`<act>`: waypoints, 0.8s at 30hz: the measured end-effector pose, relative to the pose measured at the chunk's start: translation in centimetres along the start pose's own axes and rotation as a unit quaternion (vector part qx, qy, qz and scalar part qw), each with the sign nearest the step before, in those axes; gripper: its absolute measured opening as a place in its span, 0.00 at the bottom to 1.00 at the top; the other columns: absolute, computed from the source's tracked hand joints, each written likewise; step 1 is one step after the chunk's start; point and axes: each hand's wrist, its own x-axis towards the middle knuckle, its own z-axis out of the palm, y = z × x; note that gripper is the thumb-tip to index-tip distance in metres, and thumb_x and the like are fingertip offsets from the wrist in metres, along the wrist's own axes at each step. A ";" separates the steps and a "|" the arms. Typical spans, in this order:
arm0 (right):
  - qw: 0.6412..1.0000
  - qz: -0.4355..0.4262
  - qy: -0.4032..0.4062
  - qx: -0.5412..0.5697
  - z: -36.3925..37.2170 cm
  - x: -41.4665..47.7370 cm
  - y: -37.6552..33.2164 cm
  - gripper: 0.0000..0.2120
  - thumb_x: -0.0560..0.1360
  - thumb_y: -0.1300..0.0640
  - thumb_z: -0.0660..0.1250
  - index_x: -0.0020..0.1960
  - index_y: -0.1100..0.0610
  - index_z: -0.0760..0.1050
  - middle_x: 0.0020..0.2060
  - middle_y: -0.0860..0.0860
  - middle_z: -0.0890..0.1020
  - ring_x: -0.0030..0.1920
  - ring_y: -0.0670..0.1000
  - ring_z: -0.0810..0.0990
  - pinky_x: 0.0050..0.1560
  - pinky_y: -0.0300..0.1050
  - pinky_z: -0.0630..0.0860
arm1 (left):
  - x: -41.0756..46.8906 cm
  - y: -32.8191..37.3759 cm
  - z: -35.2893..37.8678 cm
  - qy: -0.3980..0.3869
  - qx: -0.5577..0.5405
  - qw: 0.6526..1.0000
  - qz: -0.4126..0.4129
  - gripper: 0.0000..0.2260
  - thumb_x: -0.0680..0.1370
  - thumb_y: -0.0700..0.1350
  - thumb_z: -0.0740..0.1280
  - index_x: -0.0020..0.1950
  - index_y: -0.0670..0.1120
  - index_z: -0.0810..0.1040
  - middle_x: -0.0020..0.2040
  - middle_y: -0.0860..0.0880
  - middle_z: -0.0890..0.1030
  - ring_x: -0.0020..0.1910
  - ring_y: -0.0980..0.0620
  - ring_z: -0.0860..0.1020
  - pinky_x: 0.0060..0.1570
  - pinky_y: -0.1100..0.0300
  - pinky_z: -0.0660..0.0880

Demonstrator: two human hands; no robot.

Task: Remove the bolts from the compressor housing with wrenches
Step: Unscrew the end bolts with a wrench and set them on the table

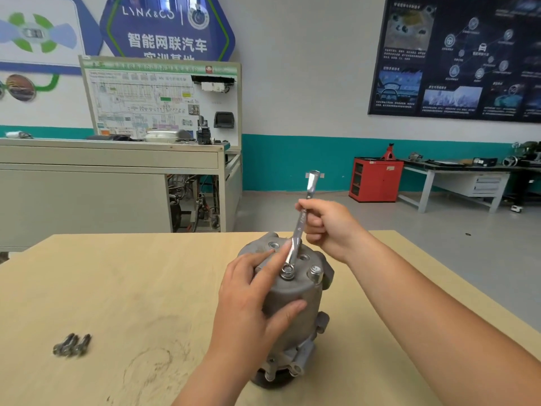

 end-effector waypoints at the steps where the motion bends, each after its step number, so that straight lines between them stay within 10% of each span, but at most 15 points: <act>1: 0.996 0.010 -0.002 0.093 -0.4 -0.4 0.4 0.11 0.79 0.58 0.57 0.40 0.57 0.73 0.16 0.45 0.62 0.17 0.42 0.59 0.18 0.33 0.58 | 0.0 0.0 -0.1 -0.004 -0.011 1.000 -0.007 0.34 0.70 0.61 0.65 0.74 0.64 0.57 0.57 0.57 0.72 0.58 0.61 0.66 0.61 0.72 0.60; 8: 0.929 -0.057 0.103 0.350 -2.9 -5.2 0.0 0.12 0.78 0.55 0.54 0.38 0.56 0.70 0.21 0.46 0.70 0.21 0.42 0.67 0.21 0.31 0.63 | -0.3 -0.3 -0.2 -0.004 -0.048 0.998 -0.044 0.34 0.66 0.64 0.66 0.70 0.64 0.58 0.58 0.67 0.69 0.61 0.70 0.63 0.60 0.75 0.59; 15: 0.976 -0.169 0.084 0.108 -0.8 -15.2 1.8 0.12 0.68 0.43 0.64 0.40 0.51 0.80 0.44 0.60 0.84 0.41 0.56 0.85 0.28 0.31 0.72 | 0.1 0.2 0.0 0.007 -0.047 0.999 -0.017 0.29 0.65 0.62 0.68 0.64 0.69 0.62 0.60 0.75 0.65 0.60 0.69 0.65 0.58 0.75 0.61; 20: 0.974 -0.200 0.102 -0.023 1.5 -18.2 3.5 0.25 0.47 0.27 0.74 0.34 0.43 0.78 0.43 0.53 0.86 0.45 0.53 0.85 0.22 0.33 0.71 | 0.0 0.1 0.5 0.022 -0.057 0.998 -0.009 0.24 0.66 0.60 0.70 0.60 0.64 0.68 0.59 0.66 0.71 0.60 0.65 0.68 0.60 0.72 0.63; 23: 0.959 -0.243 0.097 -0.111 1.9 -18.3 4.4 0.02 0.65 0.42 0.67 0.34 0.37 0.75 0.45 0.46 0.85 0.48 0.48 0.84 0.21 0.35 0.71 | 0.1 0.0 0.5 0.029 -0.050 0.998 0.002 0.25 0.67 0.59 0.70 0.62 0.60 0.69 0.58 0.63 0.72 0.59 0.63 0.68 0.60 0.67 0.65; 24: 0.952 -0.257 0.092 -0.138 1.5 -18.4 4.9 0.10 0.66 0.51 0.63 0.34 0.35 0.74 0.44 0.44 0.85 0.47 0.47 0.84 0.21 0.35 0.71 | 0.1 0.1 0.5 0.026 -0.049 0.998 0.008 0.25 0.67 0.59 0.70 0.62 0.59 0.69 0.58 0.61 0.73 0.59 0.62 0.69 0.59 0.65 0.66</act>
